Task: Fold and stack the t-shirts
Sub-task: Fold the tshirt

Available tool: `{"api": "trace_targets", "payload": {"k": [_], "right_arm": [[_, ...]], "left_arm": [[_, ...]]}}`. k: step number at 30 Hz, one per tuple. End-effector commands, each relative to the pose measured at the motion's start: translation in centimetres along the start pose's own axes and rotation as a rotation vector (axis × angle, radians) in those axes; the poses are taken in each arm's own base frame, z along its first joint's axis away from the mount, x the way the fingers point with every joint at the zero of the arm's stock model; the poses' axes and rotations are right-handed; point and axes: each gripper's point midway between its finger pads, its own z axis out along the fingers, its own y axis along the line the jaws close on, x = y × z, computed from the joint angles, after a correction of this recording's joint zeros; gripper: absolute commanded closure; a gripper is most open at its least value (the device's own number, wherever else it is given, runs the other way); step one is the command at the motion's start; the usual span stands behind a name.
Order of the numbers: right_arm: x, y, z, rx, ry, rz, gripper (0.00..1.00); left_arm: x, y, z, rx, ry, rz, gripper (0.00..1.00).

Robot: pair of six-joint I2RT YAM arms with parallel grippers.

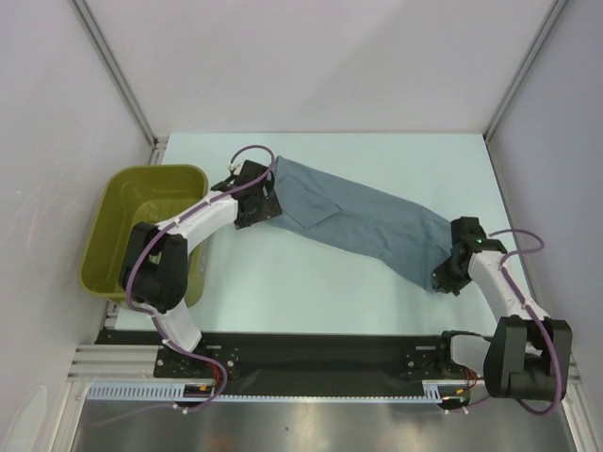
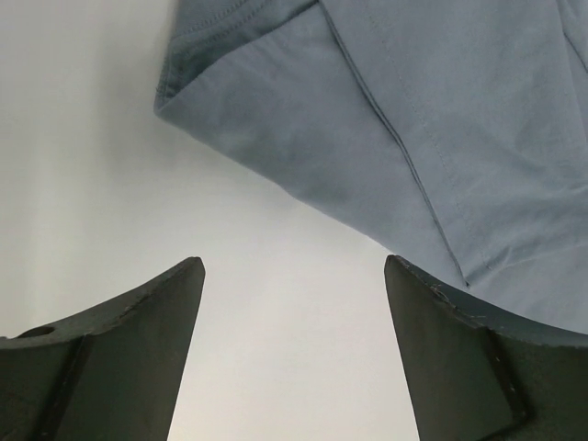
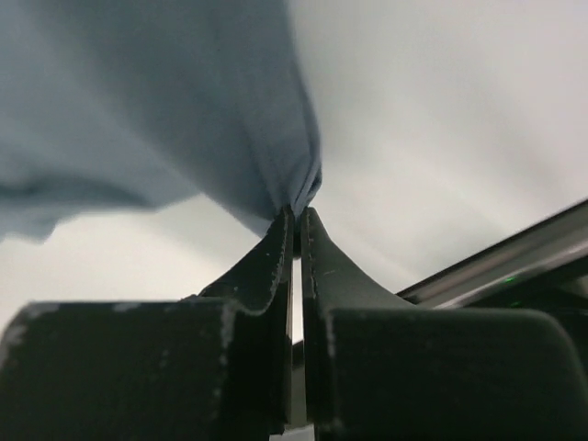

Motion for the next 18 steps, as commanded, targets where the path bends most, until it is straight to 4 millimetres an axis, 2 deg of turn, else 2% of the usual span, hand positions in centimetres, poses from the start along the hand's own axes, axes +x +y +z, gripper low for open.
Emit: {"api": "trace_targets", "payload": {"k": [1, 5, 7, 9, 12, 15, 16, 18], "right_arm": [[-1.0, -3.7, 0.0, 0.099, -0.018, 0.097, 1.0], [-0.6, -5.0, -0.4, 0.154, -0.036, 0.134, 1.0], [-1.1, -5.2, -0.7, 0.157, -0.061, 0.137, 1.0], [-1.3, -5.2, -0.7, 0.161, -0.063, 0.126, 0.95], [-1.3, -4.9, -0.7, 0.148, -0.047, 0.11, 0.79], [-1.3, -4.3, -1.1, 0.116, -0.035, 0.089, 0.48], [-1.2, -4.0, -1.2, 0.101, -0.023, 0.079, 0.35], [-1.8, -3.2, -2.1, 0.076, -0.033, 0.046, 0.27]], "left_arm": [[-1.5, -1.6, -1.5, 0.066, -0.018, -0.003, 0.14], [-1.1, -1.5, -0.1, 0.047, 0.005, -0.027, 0.14], [-1.5, -1.1, 0.8, 0.037, -0.002, -0.057, 0.14], [-1.9, -0.7, 1.8, 0.021, -0.002, -0.081, 0.16], [-2.7, -0.8, 2.8, 0.002, -0.022, -0.088, 0.17], [-3.3, -0.4, 3.4, -0.025, -0.032, -0.12, 0.17], [-3.7, -0.3, 3.5, -0.025, -0.047, -0.131, 0.17], [-4.2, -0.1, 3.8, -0.036, -0.077, -0.134, 0.18]]}}
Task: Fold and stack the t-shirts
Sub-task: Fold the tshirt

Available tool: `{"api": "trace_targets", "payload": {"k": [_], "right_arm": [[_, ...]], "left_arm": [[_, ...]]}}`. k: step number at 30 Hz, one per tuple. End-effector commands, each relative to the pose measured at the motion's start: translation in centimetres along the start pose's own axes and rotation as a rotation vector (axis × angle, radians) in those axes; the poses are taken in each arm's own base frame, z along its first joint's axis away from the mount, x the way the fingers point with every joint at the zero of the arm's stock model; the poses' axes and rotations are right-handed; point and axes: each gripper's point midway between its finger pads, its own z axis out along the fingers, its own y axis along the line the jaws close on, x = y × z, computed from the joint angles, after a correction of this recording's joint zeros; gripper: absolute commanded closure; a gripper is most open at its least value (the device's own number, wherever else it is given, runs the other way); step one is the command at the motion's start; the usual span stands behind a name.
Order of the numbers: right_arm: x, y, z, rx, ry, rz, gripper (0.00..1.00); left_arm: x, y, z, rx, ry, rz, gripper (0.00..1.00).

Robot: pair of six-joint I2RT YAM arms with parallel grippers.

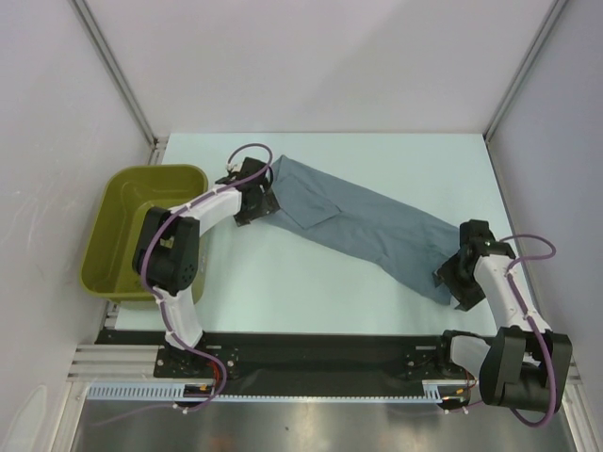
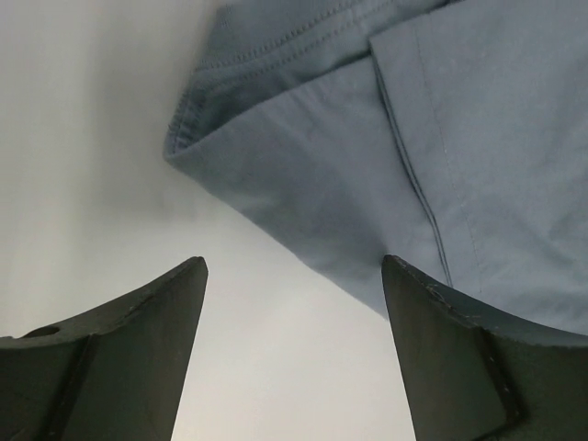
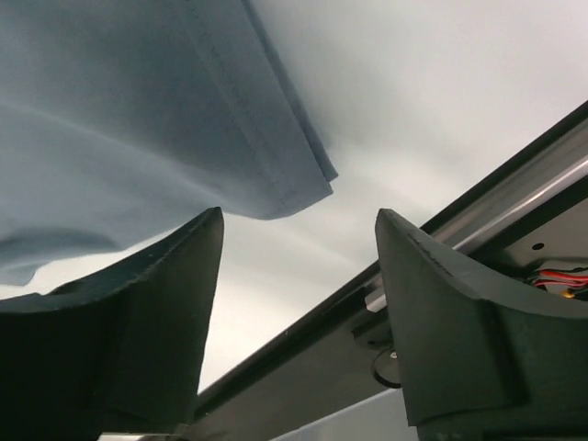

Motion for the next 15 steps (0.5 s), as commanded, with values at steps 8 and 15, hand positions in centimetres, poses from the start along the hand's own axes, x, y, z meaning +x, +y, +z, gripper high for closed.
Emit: {"api": "trace_targets", "payload": {"k": [8, 15], "right_arm": [[-4.0, 4.2, -5.6, -0.136, -0.103, -0.079, 0.23], [-8.2, 14.8, -9.0, -0.478, -0.259, -0.297, 0.26]], "left_arm": [[-3.3, -1.3, 1.2, 0.006, -0.09, -0.057, 0.23], [-2.7, -0.2, 0.8, -0.022, -0.09, -0.058, 0.23]]}}
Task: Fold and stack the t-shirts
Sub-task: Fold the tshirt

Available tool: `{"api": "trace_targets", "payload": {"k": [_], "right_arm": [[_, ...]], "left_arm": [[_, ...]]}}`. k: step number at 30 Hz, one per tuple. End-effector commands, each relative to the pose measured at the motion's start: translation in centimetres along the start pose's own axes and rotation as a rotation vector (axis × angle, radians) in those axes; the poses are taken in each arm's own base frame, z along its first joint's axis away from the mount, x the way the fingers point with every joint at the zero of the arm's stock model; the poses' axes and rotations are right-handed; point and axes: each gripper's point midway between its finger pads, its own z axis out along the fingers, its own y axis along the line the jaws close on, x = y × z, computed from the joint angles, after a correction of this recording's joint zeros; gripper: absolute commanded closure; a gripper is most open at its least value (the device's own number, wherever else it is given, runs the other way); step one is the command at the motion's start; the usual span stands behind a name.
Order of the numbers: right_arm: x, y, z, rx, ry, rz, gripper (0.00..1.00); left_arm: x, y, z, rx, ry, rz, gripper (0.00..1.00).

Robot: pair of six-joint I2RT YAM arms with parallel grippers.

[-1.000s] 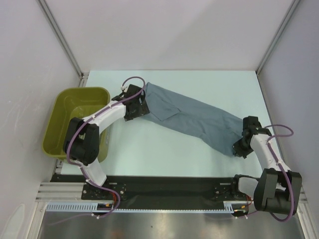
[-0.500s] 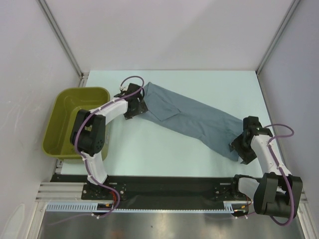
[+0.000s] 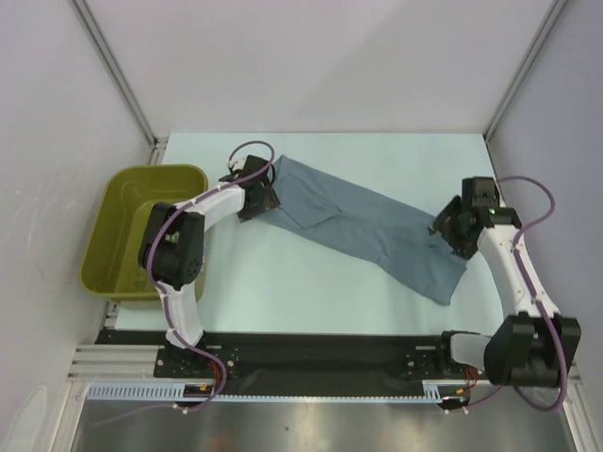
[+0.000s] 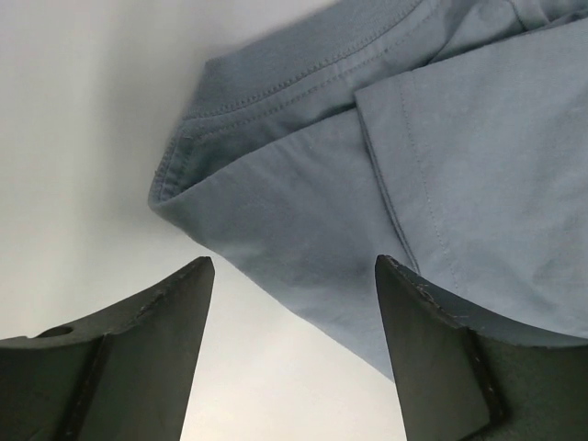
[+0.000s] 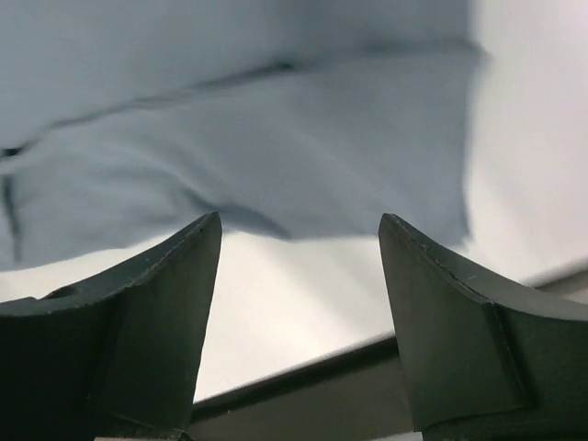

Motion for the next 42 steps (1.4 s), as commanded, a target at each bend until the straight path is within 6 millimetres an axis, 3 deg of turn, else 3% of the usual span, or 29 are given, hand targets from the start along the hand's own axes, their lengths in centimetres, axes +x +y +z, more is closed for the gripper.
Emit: {"api": "trace_targets", "payload": {"k": [1, 3, 5, 7, 8, 9, 10, 11, 12, 16, 18, 19, 21, 28, 32, 33, 40, 42], "right_arm": [[-3.6, 7.7, 1.5, -0.227, -0.095, -0.193, 0.25], [-4.5, 11.8, 2.6, -0.345, -0.115, -0.337, 0.24], [-5.8, 14.9, 5.0, -0.378, -0.101, -0.412, 0.24], [-6.6, 18.1, 5.8, -0.482, -0.103, -0.523, 0.24], [-7.2, 20.0, 7.4, -0.508, -0.088, -0.558, 0.24], [-7.0, 21.6, 7.5, -0.567, -0.065, -0.602, 0.24], [-7.0, 22.5, 8.4, -0.588, -0.055, -0.667, 0.25], [-5.9, 22.7, 10.9, -0.583, 0.008, -0.703, 0.25], [-7.0, 25.0, 10.3, -0.639, -0.016, -0.738, 0.27], [-6.8, 28.6, 12.9, -0.734, 0.013, -0.863, 0.35], [-5.6, 29.6, 14.9, -0.779, 0.045, -0.891, 0.37], [-5.9, 31.1, 14.5, -0.819, 0.024, -0.916, 0.39], [-5.1, 32.3, 14.9, -0.868, 0.045, -0.94, 0.42], [0.2, 35.9, 19.9, -0.844, 0.067, -0.989, 0.47], [1.0, 37.2, 21.0, -0.822, 0.057, -0.954, 0.49], [1.2, 38.0, 20.4, -0.832, 0.047, -0.954, 0.5], [5.0, 37.6, 21.0, -0.734, 0.074, -1.058, 0.55], [4.9, 37.0, 21.7, -0.673, 0.053, -1.08, 0.6]], "left_arm": [[-1.2, 0.5, -0.9, -0.011, -0.045, -0.026, 0.21], [-1.3, 0.4, -1.5, 0.007, -0.049, -0.028, 0.19], [-1.3, 0.0, -1.7, 0.035, -0.054, -0.034, 0.17], [-0.9, -0.5, -1.6, 0.054, -0.029, -0.04, 0.16], [-0.9, -0.7, -1.7, 0.062, -0.023, -0.044, 0.16], [-0.7, -1.0, -1.8, 0.079, -0.009, -0.048, 0.16], [-0.9, -1.4, -2.1, 0.099, -0.013, -0.058, 0.16], [-0.7, -1.6, -2.2, 0.116, -0.007, -0.065, 0.17], [-0.8, -2.0, -2.4, 0.139, -0.007, -0.066, 0.17], [-0.5, -3.8, -3.3, 0.252, 0.035, -0.048, 0.18], [-0.3, -3.2, -3.5, 0.262, 0.043, -0.054, 0.18], [-0.1, -3.5, -3.9, 0.294, 0.058, -0.063, 0.18], [0.2, -2.7, -4.5, 0.302, 0.061, -0.075, 0.17], [1.4, -0.9, -5.7, 0.312, 0.066, -0.085, 0.18], [1.7, -0.4, -6.2, 0.329, 0.066, -0.102, 0.2], [1.6, -0.5, -6.5, 0.337, 0.06, -0.104, 0.2], [1.2, -0.5, -7.4, 0.362, 0.043, -0.148, 0.21], [1.1, -0.5, -7.5, 0.369, 0.038, -0.151, 0.21]]}}
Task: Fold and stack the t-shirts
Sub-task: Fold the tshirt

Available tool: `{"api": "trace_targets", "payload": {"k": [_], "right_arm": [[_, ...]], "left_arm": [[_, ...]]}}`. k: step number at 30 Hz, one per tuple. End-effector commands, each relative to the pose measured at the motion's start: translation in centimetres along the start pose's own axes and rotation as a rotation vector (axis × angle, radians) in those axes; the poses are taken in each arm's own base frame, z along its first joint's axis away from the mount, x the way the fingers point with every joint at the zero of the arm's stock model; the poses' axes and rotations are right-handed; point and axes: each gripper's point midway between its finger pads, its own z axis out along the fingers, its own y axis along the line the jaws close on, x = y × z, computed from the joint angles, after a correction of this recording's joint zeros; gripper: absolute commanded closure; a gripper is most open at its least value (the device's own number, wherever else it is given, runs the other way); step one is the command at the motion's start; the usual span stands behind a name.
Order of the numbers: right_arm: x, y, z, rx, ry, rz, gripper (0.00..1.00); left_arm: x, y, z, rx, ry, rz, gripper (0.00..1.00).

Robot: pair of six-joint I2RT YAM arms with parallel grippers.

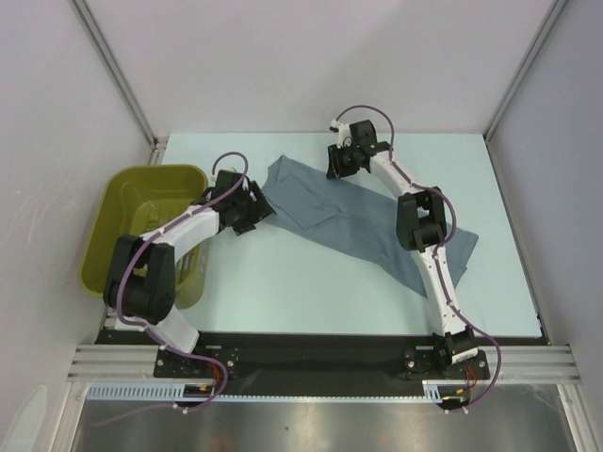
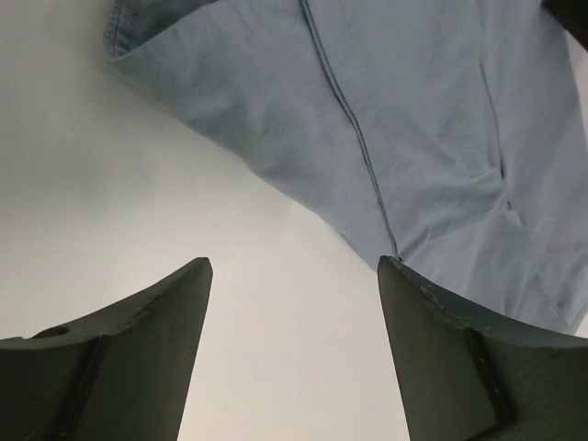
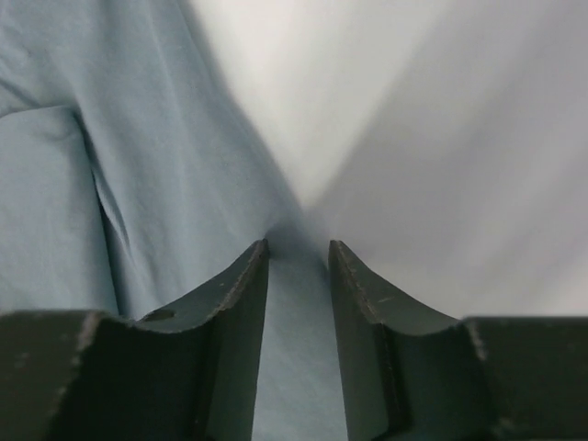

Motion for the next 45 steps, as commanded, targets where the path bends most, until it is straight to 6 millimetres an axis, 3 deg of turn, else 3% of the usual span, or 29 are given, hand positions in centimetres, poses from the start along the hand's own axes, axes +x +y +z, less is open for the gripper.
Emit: {"api": "trace_targets", "payload": {"k": [1, 5, 9, 12, 15, 19, 24, 27, 28, 30, 31, 33, 34, 35, 38, 39, 40, 44, 45], "right_arm": [[2.7, -0.8, 0.7, 0.107, 0.096, -0.025, 0.63], [3.1, -1.0, 1.1, 0.134, 0.107, -0.041, 0.74], [3.5, -1.2, 1.5, 0.147, 0.114, -0.048, 1.0], [3.0, -1.4, 1.5, 0.147, 0.093, -0.031, 1.0], [0.6, -2.1, 1.0, 0.177, 0.012, 0.001, 1.0], [-3.2, -5.3, -0.9, 0.277, -0.137, 0.162, 1.0], [-4.8, -11.7, -4.4, 0.431, -0.242, 0.319, 1.0], [-4.1, -15.5, -6.2, 0.538, -0.262, 0.394, 1.0], [-3.0, -17.7, -7.5, 0.586, -0.246, 0.434, 1.0], [-1.7, -19.9, -9.0, 0.645, -0.235, 0.515, 1.0], [0.0, -21.5, -10.3, 0.692, -0.203, 0.564, 1.0], [1.5, -22.3, -11.5, 0.725, -0.181, 0.62, 1.0], [1.1, -22.5, -12.7, 0.741, -0.196, 0.63, 1.0], [2.4, -23.1, -13.2, 0.763, -0.174, 0.647, 1.0], [2.8, -23.5, -14.8, 0.8, -0.171, 0.658, 1.0], [2.9, -24.5, -15.7, 0.803, -0.179, 0.672, 1.0], [2.7, -24.3, -15.7, 0.77, -0.176, 0.665, 0.97], [1.4, -24.0, -17.2, 0.726, -0.166, 0.637, 0.49], [0.1, -23.7, -18.2, 0.726, -0.181, 0.623, 0.45]], "left_arm": [[-1.3, -1.4, -1.4, 0.066, -0.05, -0.031, 0.21], [-1.0, -1.1, -1.5, 0.063, -0.046, -0.035, 0.23], [-0.7, -1.0, -1.7, 0.07, -0.043, -0.04, 0.24], [-0.6, -1.0, -1.6, 0.069, -0.042, -0.042, 0.25], [-0.8, -1.1, -1.4, 0.067, -0.04, -0.047, 0.25], [-1.0, -1.3, -0.9, 0.064, -0.036, -0.055, 0.25], [-1.7, -2.6, -0.5, 0.101, -0.032, -0.062, 0.27], [-1.8, -2.9, -0.5, 0.111, -0.03, -0.072, 0.25], [-1.7, -3.0, -0.5, 0.114, -0.027, -0.071, 0.25], [-1.7, -3.1, -0.5, 0.113, -0.027, -0.074, 0.24], [-1.6, -3.2, -0.4, 0.116, -0.024, -0.076, 0.24], [-1.5, -3.3, -0.3, 0.12, -0.017, -0.081, 0.24], [-1.5, -3.5, -0.2, 0.122, -0.014, -0.079, 0.24], [-1.4, -3.9, -0.2, 0.134, -0.007, -0.074, 0.24], [-0.5, -5.1, 0.1, 0.169, 0.027, -0.039, 0.23], [-0.3, -5.7, 0.1, 0.184, 0.032, -0.028, 0.23], [0.6, -6.7, -0.1, 0.204, 0.046, -0.005, 0.23], [4.4, -10.2, -0.9, 0.295, 0.11, 0.079, 0.2], [5.4, -10.8, -1.0, 0.313, 0.129, 0.091, 0.19]]}}
